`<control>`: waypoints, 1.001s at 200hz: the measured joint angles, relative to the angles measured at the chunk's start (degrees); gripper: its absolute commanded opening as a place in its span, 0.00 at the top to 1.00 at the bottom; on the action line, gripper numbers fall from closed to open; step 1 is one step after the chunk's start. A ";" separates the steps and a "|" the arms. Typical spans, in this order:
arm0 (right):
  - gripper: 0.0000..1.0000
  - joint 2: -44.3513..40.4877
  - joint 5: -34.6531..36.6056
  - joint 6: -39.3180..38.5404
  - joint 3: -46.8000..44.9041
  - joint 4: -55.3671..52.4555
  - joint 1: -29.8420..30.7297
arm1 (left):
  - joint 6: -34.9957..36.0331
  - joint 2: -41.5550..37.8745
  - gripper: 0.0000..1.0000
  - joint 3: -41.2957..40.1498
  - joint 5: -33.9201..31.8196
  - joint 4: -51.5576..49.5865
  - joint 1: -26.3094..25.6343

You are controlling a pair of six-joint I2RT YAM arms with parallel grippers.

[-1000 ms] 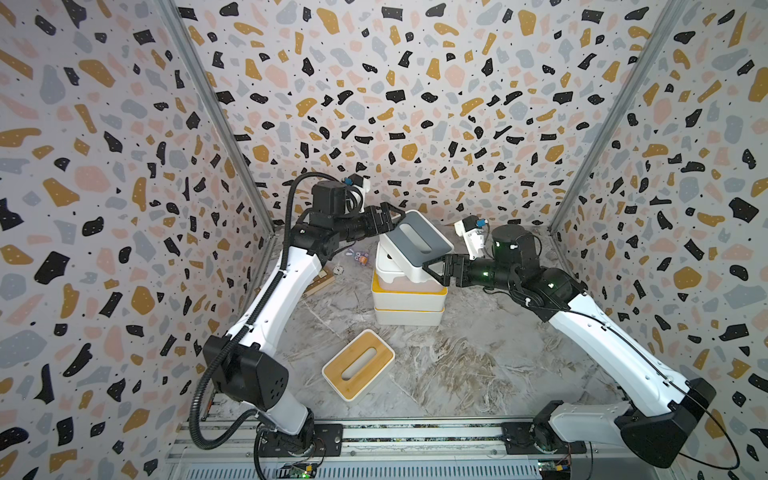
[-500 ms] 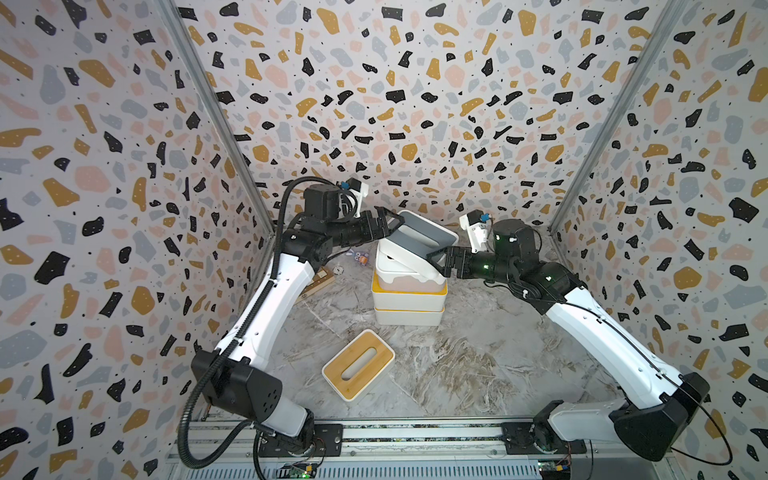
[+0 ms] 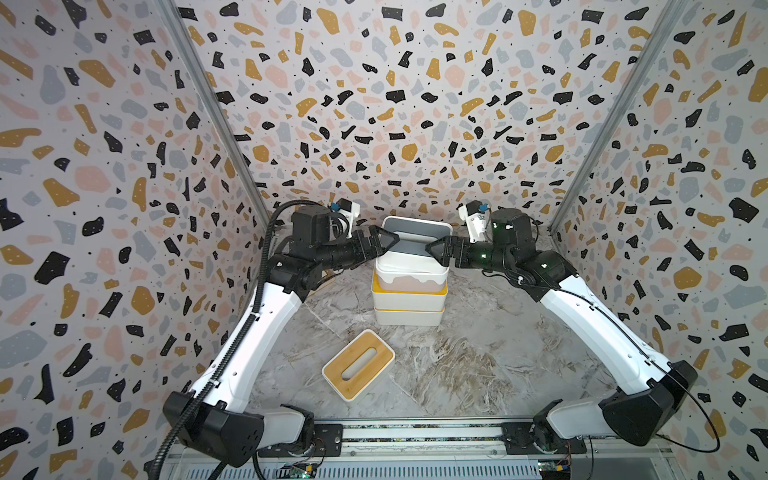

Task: Stack the tissue boxes
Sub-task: Adjust the tissue box on the tissue box.

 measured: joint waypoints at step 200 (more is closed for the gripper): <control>0.01 3.41 -2.49 0.72 5.38 -3.30 -0.94 | -1.64 1.27 0.00 0.61 -9.01 -1.05 -3.87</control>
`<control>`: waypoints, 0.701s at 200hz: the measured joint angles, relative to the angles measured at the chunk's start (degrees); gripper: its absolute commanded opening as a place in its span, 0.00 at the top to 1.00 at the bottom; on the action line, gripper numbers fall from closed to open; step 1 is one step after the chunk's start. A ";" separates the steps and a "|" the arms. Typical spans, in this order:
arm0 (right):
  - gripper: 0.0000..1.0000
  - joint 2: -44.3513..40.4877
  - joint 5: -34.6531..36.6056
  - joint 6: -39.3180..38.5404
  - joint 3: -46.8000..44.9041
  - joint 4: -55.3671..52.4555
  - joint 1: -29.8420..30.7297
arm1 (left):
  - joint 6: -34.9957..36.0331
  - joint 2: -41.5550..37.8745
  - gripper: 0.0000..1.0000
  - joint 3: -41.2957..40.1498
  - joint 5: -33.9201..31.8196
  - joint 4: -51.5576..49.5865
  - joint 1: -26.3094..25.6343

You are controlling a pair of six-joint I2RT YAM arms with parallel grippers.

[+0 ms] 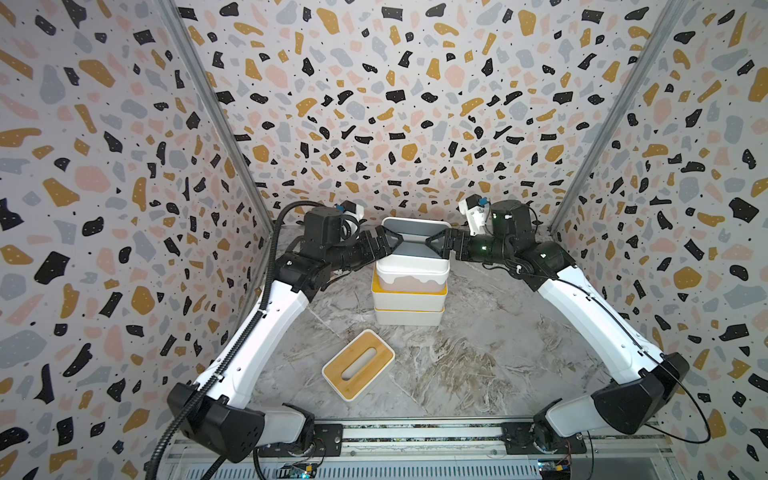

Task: Stack the tissue boxes
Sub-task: Adjust the tissue box on the tissue box.

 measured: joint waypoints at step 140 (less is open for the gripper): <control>0.01 1.18 4.24 1.40 2.51 -2.69 1.64 | -3.52 -2.97 0.01 -2.10 -2.25 0.04 -2.12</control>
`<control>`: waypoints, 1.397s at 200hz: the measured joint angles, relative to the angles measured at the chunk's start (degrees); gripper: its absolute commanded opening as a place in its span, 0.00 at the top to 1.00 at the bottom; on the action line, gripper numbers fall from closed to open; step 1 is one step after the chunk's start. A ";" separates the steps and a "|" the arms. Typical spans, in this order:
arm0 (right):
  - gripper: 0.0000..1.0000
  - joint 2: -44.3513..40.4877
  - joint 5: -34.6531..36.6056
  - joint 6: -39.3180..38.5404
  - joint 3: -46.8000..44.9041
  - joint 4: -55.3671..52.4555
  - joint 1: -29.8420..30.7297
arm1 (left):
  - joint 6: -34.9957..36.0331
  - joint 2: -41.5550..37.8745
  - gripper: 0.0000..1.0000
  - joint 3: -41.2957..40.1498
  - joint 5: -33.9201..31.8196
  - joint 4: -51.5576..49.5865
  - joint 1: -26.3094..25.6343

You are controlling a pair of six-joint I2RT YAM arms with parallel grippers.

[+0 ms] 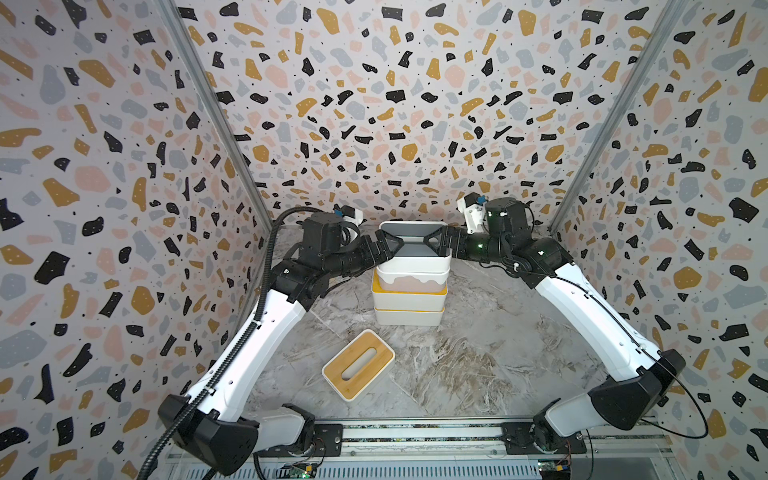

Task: Stack the tissue boxes
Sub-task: Adjust the tissue box on the tissue box.

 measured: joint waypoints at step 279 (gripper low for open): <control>0.01 -1.40 0.20 0.00 -0.59 -0.35 0.44 | 0.70 -0.83 0.00 0.00 -3.85 -0.72 -1.84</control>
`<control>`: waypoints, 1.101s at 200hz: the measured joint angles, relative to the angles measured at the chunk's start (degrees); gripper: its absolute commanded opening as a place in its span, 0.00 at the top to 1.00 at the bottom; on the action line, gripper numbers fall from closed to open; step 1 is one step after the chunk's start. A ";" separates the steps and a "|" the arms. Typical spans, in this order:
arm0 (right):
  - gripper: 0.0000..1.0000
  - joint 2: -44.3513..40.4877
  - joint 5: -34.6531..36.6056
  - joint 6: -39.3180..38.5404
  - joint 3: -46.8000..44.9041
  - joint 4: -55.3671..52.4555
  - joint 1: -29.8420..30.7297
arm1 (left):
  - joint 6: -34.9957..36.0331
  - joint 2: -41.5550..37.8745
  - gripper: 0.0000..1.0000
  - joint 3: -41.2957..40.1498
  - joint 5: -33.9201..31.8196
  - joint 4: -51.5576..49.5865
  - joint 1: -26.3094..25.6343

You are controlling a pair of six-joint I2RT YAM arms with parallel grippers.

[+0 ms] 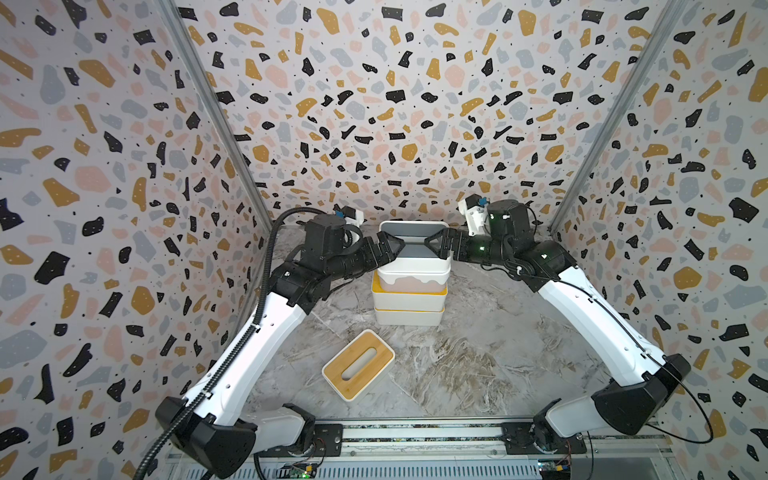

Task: Stack the tissue boxes
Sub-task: Adjust the tissue box on the tissue box, then move the tissue box to the center of the board.

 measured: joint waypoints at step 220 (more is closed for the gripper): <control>0.01 -19.69 11.45 -4.11 -10.47 -8.07 14.95 | 4.52 -21.94 0.01 -12.92 -19.32 -23.43 -0.15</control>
